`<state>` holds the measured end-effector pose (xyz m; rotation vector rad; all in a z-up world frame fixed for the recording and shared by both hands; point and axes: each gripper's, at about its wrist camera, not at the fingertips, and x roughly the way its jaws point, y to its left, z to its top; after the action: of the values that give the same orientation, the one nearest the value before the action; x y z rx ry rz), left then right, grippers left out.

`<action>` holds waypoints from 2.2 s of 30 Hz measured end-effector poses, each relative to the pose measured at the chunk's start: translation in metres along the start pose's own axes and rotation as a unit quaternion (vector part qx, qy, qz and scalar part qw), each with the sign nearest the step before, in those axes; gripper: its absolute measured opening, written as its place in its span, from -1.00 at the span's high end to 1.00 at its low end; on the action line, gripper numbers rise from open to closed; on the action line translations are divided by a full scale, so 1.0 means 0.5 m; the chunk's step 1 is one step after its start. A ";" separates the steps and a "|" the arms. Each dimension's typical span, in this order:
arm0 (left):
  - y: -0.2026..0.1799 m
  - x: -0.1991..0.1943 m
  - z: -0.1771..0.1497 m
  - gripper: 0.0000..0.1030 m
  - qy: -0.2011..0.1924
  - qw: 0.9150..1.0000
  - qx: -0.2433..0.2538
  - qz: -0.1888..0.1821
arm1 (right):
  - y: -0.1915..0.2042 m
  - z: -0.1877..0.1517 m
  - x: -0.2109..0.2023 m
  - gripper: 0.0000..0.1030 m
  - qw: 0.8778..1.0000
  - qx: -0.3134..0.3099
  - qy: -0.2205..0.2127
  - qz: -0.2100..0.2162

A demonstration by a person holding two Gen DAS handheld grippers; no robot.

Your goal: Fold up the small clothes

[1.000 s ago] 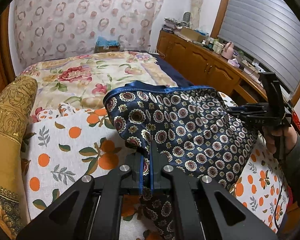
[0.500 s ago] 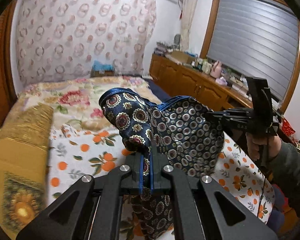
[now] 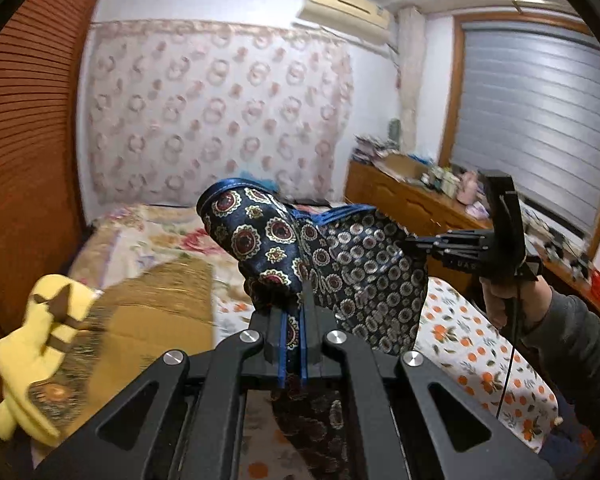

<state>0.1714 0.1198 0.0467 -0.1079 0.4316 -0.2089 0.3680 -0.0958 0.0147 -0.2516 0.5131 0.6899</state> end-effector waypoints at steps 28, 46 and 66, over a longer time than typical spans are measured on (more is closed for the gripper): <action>0.227 -0.048 -0.235 0.90 -0.042 0.970 -0.157 0.180 | 0.254 0.239 0.509 0.94 0.988 -0.142 0.013 0.051; 0.255 -0.007 -0.232 0.90 0.010 0.971 -0.146 0.188 | 0.165 0.077 0.433 0.11 0.991 0.051 0.102 0.068; 0.249 0.002 -0.236 0.90 0.030 0.974 -0.137 0.179 | 0.085 -0.054 0.540 0.08 0.939 0.260 0.145 0.174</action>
<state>0.1442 0.2338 -0.0785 -0.2919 0.5307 0.2044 0.5068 0.0716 -0.1534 0.2479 1.0167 0.8367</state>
